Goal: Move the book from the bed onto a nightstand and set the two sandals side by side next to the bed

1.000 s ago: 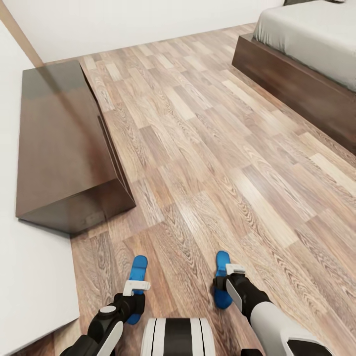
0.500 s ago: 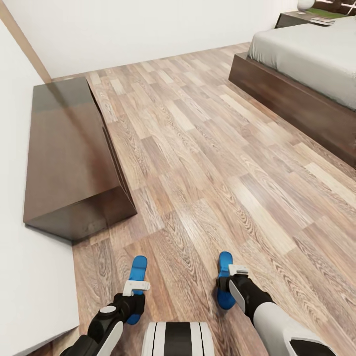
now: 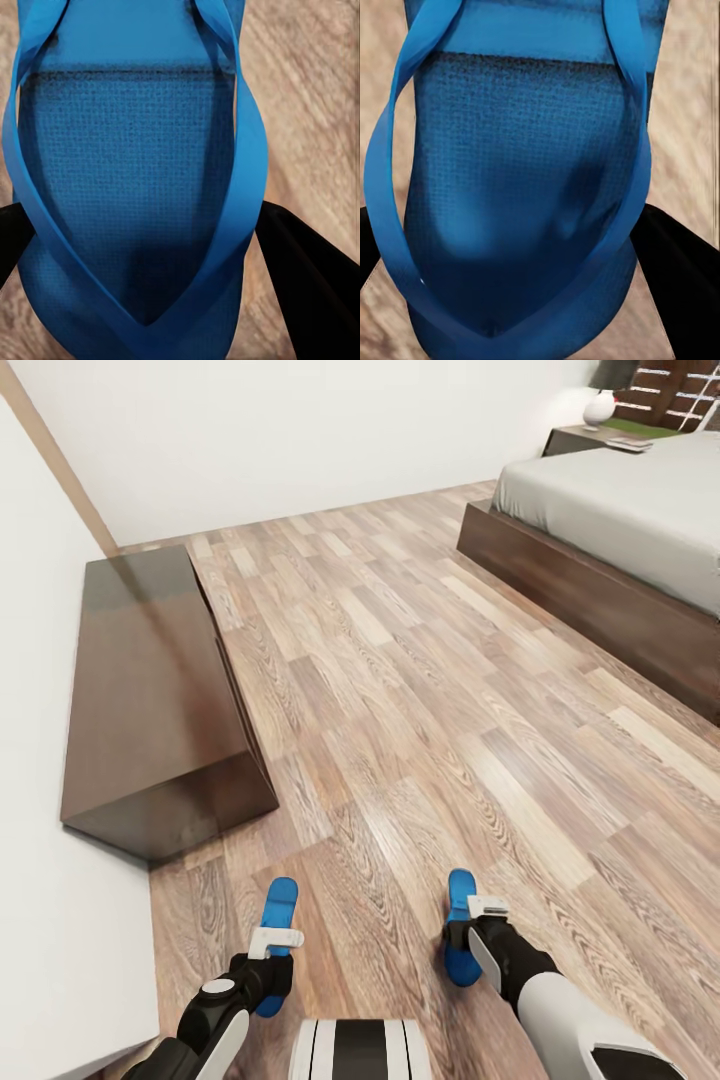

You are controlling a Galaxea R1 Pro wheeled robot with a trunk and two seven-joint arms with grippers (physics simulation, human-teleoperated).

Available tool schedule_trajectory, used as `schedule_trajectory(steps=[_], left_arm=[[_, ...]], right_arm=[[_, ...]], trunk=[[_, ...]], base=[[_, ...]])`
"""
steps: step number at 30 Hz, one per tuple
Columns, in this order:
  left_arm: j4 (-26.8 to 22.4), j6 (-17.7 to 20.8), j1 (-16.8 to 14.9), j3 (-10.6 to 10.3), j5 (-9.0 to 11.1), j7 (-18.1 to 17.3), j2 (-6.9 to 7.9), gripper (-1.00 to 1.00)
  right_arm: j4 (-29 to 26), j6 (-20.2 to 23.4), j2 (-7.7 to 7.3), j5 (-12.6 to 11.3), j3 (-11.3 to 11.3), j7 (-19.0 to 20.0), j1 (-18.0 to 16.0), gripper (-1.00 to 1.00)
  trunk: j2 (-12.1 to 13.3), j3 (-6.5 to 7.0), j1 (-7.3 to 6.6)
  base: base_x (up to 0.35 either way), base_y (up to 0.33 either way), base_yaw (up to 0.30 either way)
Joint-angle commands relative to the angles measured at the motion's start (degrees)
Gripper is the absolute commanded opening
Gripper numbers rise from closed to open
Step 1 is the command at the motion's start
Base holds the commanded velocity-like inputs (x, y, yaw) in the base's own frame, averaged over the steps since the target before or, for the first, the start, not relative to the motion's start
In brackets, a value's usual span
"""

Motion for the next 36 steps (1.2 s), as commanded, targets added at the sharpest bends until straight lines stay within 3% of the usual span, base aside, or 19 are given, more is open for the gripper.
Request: schedule_trajectory(steps=[1,8,19,24,29,36], left_arm=[[0.0,0.1,0.0,-0.2,0.6,0.6,0.07,-1.0],[0.1,0.1,0.0,-0.2,0.6,0.5,0.08,-1.0],[1.8,-0.6,0.0,-0.2,0.6,0.5,-0.05,-1.0],[2.3,-0.7,0.0,-0.2,0.6,0.5,-0.08,-1.0],[2.5,-1.6,0.0,-0.2,0.6,0.4,-0.07,-1.0],[3.1,-2.9,0.0,-0.2,0.6,0.2,-0.03,-1.0]], right_arm=[[-0.1,0.3,0.05,0.3,-0.4,0.0,0.0,-1.0],[-0.6,0.1,-0.06,0.4,-0.5,0.0,0.2,-1.0],[-0.2,-6.8,-1.77,0.2,-0.4,0.1,1.1,-1.0],[-0.1,-7.6,-2.84,0.2,-0.5,0.2,2.6,-1.0],[-0.1,-11.6,-3.55,0.0,-0.5,0.6,5.3,-1.0],[-0.1,-12.9,-3.81,0.0,-0.5,1.3,6.4,-1.0]], trunk=[[0.0,0.19,-0.03],[0.1,1.74,-0.21],[0.2,4.18,-0.5],[0.3,5.29,-0.63],[0.4,6.39,-0.75],[0.5,7.95,-0.94]], base=[[0.0,0.0,0.0],[0.0,0.0,0.0],[0.0,0.0,0.0],[0.0,0.0,0.0],[0.0,0.0,0.0],[0.0,0.0,0.0]])
